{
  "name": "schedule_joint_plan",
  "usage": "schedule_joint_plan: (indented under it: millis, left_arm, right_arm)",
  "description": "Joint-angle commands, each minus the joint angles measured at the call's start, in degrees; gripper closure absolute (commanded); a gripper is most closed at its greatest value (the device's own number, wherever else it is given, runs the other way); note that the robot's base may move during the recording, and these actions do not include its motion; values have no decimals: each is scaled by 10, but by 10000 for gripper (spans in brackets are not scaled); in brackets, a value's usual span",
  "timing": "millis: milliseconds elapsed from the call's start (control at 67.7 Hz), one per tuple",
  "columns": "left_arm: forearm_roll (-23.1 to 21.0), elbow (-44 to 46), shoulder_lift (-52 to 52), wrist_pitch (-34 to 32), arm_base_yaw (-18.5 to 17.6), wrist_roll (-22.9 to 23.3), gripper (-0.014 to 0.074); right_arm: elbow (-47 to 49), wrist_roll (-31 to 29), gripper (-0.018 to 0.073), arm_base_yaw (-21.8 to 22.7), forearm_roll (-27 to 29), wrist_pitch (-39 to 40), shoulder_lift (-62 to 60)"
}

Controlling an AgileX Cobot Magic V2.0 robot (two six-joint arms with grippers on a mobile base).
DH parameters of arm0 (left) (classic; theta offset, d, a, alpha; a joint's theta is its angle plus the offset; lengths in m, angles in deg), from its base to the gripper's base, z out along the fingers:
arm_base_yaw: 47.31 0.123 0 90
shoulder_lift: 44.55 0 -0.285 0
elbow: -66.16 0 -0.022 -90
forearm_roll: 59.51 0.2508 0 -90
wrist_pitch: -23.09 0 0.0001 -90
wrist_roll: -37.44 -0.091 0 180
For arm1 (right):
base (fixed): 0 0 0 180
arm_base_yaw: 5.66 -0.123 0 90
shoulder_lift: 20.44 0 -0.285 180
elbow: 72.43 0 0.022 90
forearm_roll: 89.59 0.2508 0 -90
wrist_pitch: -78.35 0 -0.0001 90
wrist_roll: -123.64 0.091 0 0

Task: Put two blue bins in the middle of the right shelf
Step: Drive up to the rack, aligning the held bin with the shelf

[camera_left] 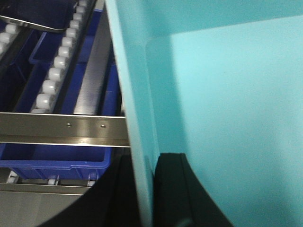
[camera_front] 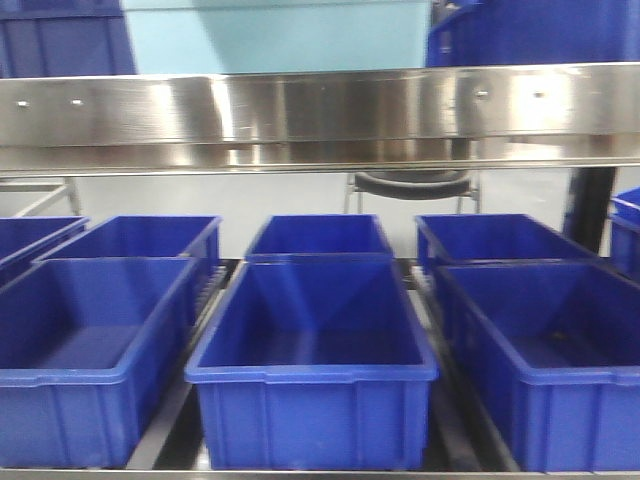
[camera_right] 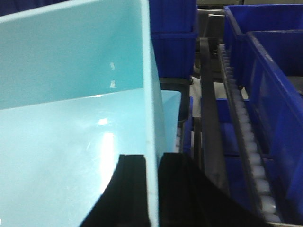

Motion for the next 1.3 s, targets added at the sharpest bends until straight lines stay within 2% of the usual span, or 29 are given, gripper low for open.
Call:
schedule_joint_plan:
  millis: [0, 1285]
  left_arm:
    - [-15, 5, 1, -22, -4, -8, 707]
    - [-15, 5, 1, -22, -4, -8, 707]
  right_arm:
    - [6, 2, 721, -6, 15, 57, -4]
    - [6, 2, 721, -6, 15, 57, -4]
